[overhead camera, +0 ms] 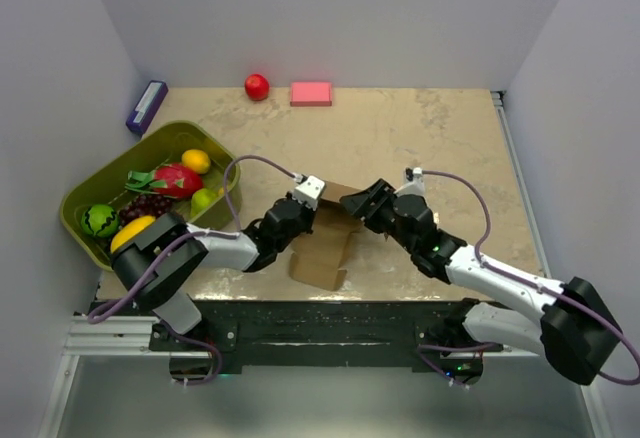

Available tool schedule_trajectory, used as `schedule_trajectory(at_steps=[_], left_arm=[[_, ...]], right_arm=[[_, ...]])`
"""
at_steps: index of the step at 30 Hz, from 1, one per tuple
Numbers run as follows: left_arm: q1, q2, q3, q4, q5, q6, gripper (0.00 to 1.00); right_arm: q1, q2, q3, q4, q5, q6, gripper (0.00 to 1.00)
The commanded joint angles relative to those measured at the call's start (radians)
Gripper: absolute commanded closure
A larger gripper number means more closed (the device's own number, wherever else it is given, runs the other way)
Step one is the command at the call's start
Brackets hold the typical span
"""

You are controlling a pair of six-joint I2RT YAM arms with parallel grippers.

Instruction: Fold the paper box

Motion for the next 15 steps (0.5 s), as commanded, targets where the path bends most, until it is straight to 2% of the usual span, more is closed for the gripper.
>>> schedule_trajectory(at_steps=[1, 3, 7, 11, 15], left_arm=[[0.054, -0.06, 0.072, -0.138, 0.08, -0.077, 0.93], [0.089, -0.09, 0.09, -0.2, 0.129, -0.103, 0.94], [0.149, -0.149, 0.16, -0.427, 0.209, -0.127, 0.98], [0.192, -0.181, 0.196, -0.515, 0.224, -0.159, 0.97], [0.21, -0.172, 0.243, -0.588, 0.275, -0.184, 0.97]], right_arm=[[-0.005, -0.102, 0.108, -0.233, -0.006, -0.224, 0.32], [-0.007, -0.129, 0.161, -0.314, 0.028, -0.293, 0.3], [-0.01, -0.163, 0.289, -0.61, 0.15, -0.463, 0.28], [-0.008, -0.165, 0.359, -0.712, 0.221, -0.543, 0.28], [-0.005, -0.175, 0.323, -0.689, 0.155, -0.559, 0.27]])
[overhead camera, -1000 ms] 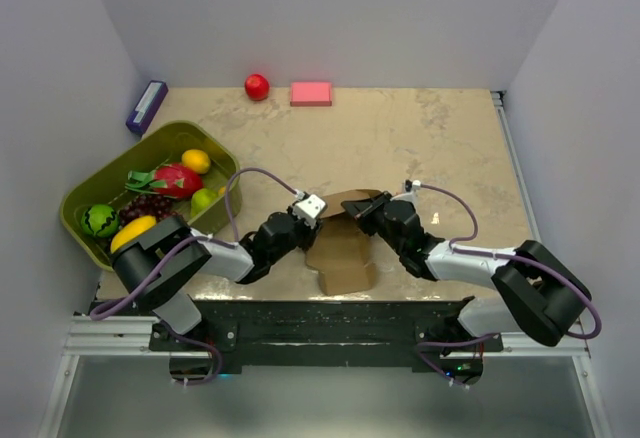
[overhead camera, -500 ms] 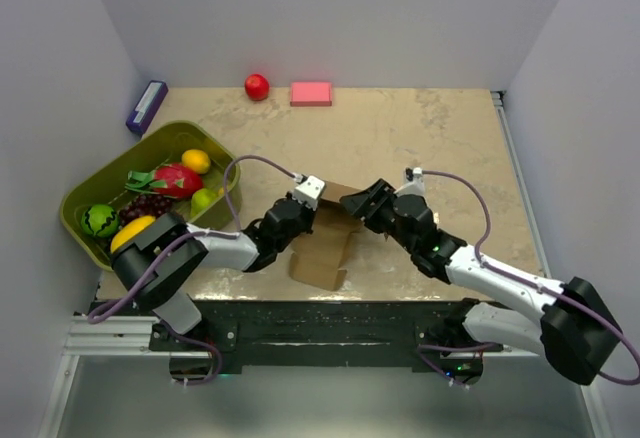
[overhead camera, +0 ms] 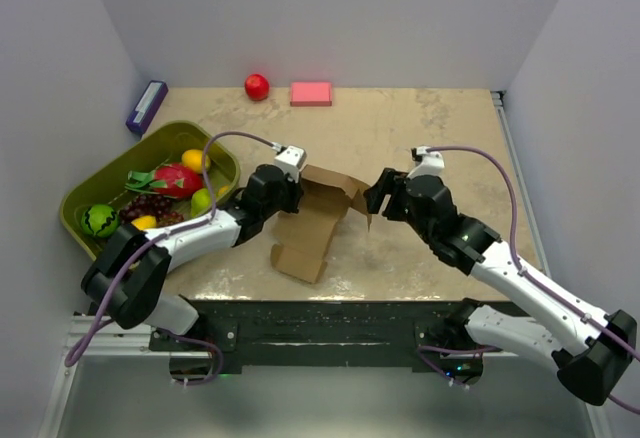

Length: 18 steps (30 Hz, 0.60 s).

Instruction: Fold the paper box

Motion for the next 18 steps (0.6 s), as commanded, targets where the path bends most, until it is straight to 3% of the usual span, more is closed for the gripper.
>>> schedule_trajectory(at_steps=[1, 9, 15, 18], left_arm=[[0.022, -0.008, 0.093, -0.154, 0.088, -0.055, 0.97], [0.055, 0.044, 0.198, -0.312, 0.157, 0.004, 0.99], [0.064, 0.064, 0.196, -0.272, 0.234, -0.012, 1.0], [0.067, 0.046, 0.137, -0.176, 0.241, -0.022, 1.0]], right_arm=[[0.003, -0.018, -0.012, -0.068, -0.01, -0.088, 0.27], [0.03, -0.023, -0.061, -0.016, -0.012, -0.088, 0.29], [0.063, 0.056, -0.05, 0.026, -0.038, -0.054, 0.38], [0.073, 0.114, -0.021, 0.018, -0.017, -0.053, 0.4]])
